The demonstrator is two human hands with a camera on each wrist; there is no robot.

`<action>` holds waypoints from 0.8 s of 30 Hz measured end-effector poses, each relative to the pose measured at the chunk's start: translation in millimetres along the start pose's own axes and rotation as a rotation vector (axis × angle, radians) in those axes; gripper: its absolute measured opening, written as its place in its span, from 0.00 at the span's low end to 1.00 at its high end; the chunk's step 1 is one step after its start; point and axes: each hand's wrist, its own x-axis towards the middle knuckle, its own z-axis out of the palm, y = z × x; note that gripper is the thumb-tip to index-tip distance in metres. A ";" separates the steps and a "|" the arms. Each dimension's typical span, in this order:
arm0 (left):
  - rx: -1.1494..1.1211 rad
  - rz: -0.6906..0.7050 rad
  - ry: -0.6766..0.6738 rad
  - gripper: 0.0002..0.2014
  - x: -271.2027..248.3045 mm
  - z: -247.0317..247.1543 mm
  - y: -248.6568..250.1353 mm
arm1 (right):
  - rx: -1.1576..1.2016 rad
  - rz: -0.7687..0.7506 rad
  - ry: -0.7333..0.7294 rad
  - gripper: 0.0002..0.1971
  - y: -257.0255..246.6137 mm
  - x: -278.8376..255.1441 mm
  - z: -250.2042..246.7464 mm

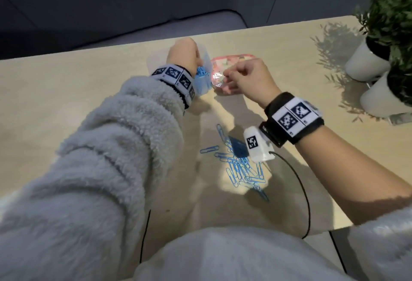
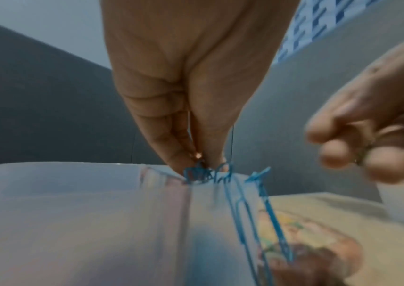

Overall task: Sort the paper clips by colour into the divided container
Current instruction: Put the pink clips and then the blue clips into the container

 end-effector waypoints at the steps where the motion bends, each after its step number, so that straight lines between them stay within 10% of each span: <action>1: 0.040 0.026 -0.022 0.12 -0.6 1.0 1.4 | 0.001 0.008 -0.003 0.09 10.3 -7.5 -4.3; 9: 0.114 0.234 -0.148 0.14 -22.9 11.7 -11.7 | -0.556 0.142 0.048 0.04 89.6 -66.7 -55.2; 11: 0.135 0.244 -0.146 0.13 -23.6 10.9 -11.4 | -0.696 0.168 -0.089 0.22 105.0 -87.7 -59.8; 24: -0.032 0.122 -0.085 0.17 -4.5 12.1 -21.5 | -0.552 0.089 -0.274 0.43 131.8 -119.1 -56.3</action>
